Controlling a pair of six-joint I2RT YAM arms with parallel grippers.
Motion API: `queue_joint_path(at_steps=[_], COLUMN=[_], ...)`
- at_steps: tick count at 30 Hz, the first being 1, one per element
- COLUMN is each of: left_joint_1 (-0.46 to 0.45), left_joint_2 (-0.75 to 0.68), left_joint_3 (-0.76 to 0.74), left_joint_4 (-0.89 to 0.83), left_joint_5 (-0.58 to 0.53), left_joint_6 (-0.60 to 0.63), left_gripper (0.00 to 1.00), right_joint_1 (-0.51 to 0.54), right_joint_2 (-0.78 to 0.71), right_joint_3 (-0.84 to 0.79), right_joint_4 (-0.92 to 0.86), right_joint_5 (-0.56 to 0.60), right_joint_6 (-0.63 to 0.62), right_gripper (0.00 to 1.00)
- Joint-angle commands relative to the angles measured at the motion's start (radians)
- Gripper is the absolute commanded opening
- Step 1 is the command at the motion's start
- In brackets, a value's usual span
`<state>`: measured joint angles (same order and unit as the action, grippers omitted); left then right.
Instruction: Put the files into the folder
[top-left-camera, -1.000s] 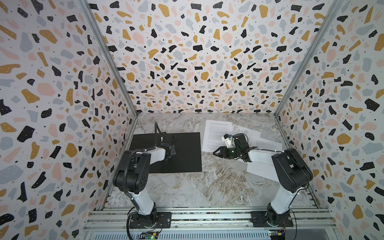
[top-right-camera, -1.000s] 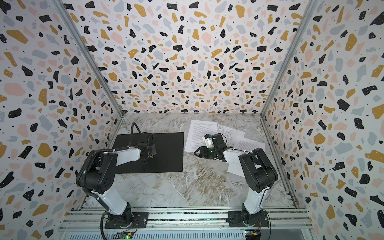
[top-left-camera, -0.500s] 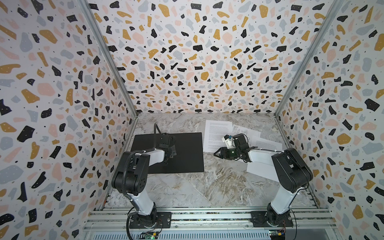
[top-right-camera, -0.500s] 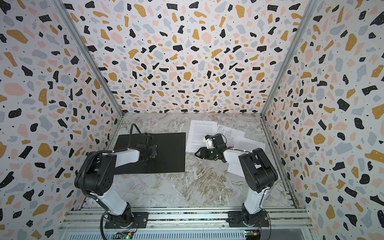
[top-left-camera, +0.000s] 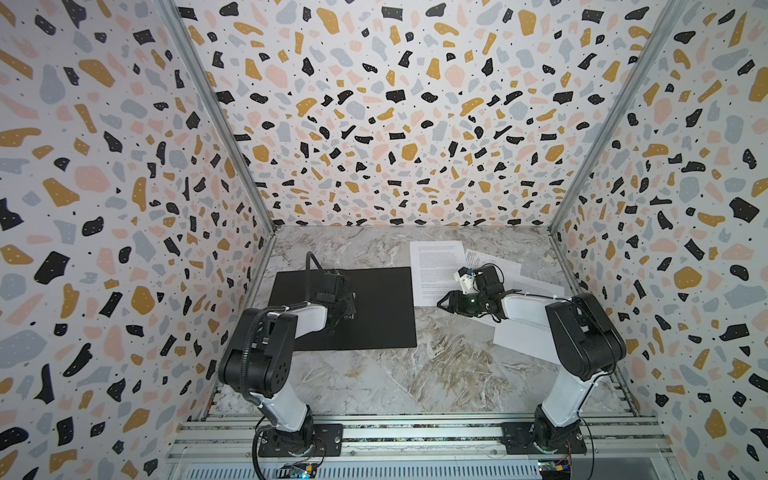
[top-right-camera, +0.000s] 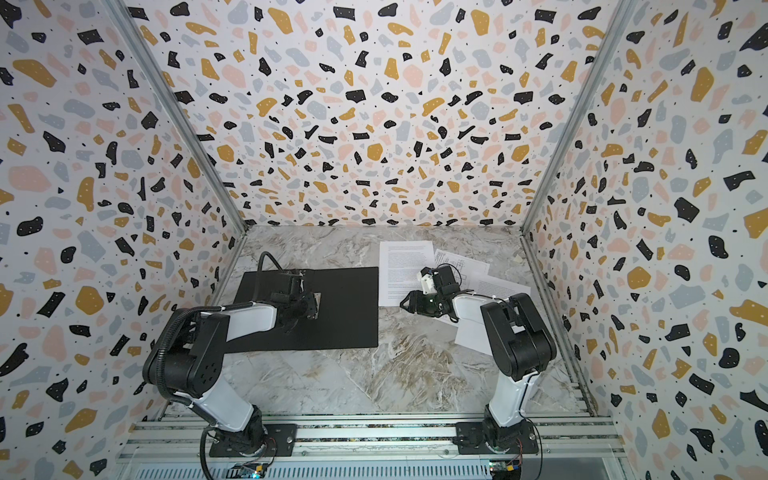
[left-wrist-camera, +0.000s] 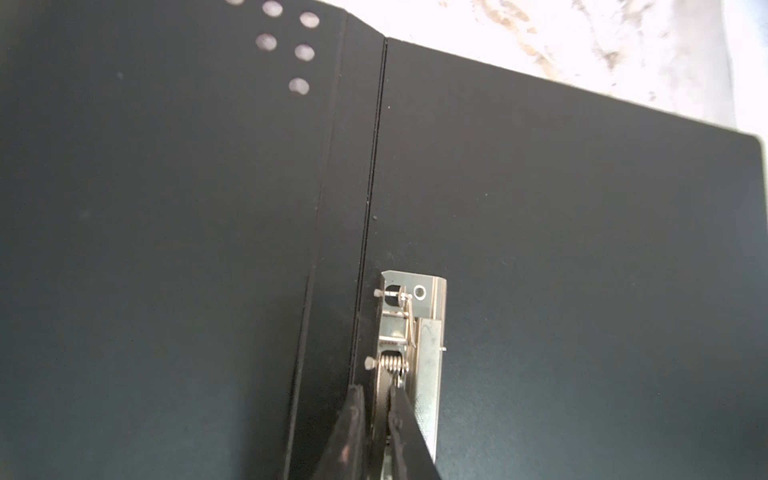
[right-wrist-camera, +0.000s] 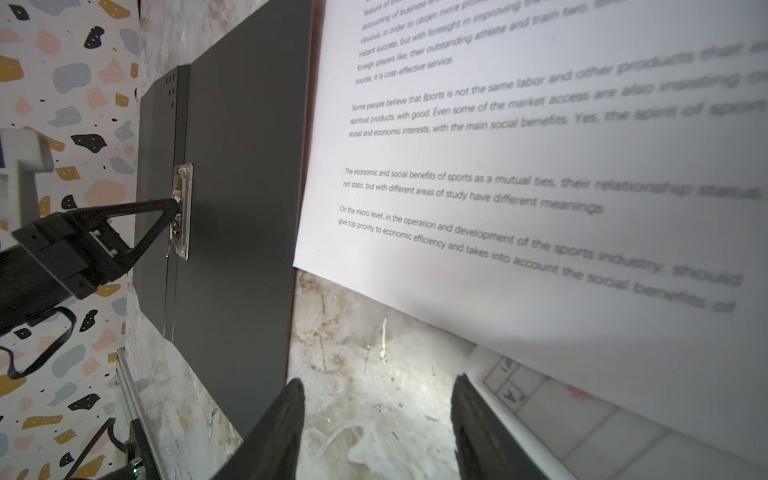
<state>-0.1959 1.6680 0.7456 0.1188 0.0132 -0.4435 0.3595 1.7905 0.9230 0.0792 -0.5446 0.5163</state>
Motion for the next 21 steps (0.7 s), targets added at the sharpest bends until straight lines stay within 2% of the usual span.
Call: queue_joint_path(at_steps=[1,9,21], left_joint_1=[-0.006,-0.075,-0.167], left_joint_2=[-0.016,-0.019,-0.053], left_joint_3=[-0.033,-0.043,-0.081], left_joint_4=[0.017,0.02,0.095], left_joint_5=[0.077,0.048,0.056], left_joint_6=[-0.058,-0.106,-0.228], left_gripper=[0.13,0.14,0.15], right_joint_1=[-0.007,-0.005,-0.017], right_joint_2=[-0.054,-0.099,-0.124], right_joint_3=[0.001,-0.075,-0.11], right_joint_4=[-0.027,0.03,0.033], right_joint_5=[0.004,-0.07,-0.061], right_joint_6=[-0.016,0.038,0.06], right_gripper=[0.57,0.58,0.59])
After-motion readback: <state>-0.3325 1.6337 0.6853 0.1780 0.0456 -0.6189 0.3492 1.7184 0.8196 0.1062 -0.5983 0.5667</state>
